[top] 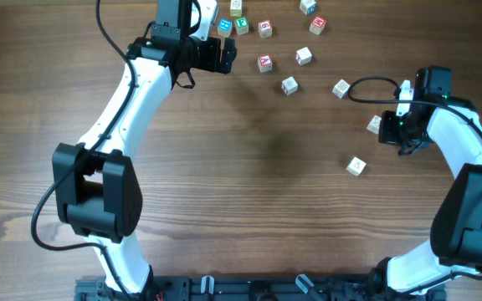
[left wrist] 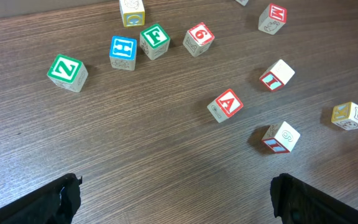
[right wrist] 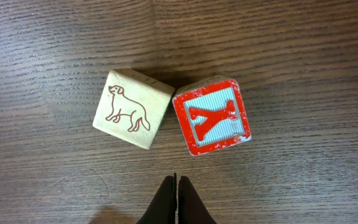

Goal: Form a circle

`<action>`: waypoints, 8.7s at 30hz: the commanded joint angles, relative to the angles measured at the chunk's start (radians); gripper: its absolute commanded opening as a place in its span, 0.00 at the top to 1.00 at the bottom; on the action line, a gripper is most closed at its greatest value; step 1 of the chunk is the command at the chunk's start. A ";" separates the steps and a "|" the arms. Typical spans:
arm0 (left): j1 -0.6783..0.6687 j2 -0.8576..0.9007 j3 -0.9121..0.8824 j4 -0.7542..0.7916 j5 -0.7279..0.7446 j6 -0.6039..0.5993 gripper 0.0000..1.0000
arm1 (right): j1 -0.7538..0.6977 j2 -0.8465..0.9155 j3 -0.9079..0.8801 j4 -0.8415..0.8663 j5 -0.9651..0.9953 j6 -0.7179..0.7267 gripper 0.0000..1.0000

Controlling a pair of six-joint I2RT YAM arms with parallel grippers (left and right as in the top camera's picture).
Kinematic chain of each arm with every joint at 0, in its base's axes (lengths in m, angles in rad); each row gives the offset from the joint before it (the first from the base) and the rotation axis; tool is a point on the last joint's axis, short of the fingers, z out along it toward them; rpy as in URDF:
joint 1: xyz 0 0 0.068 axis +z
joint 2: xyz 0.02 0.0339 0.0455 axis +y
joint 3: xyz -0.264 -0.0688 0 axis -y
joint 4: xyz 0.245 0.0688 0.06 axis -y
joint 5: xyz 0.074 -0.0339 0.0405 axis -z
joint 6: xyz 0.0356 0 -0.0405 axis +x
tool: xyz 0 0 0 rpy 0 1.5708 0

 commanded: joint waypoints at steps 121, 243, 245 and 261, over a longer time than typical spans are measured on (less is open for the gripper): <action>-0.005 0.009 -0.005 0.000 0.004 -0.002 0.00 | -0.040 0.086 -0.002 0.092 0.183 0.159 0.96; -0.005 0.009 -0.005 0.000 0.004 -0.002 0.00 | 0.028 0.117 0.148 0.325 0.029 1.208 0.96; -0.005 0.009 -0.005 0.000 0.004 -0.002 0.00 | 0.028 0.115 0.155 0.314 -0.015 1.214 0.96; -0.005 0.009 -0.005 0.000 0.005 -0.002 0.00 | 0.027 0.116 0.154 0.078 0.031 1.287 0.96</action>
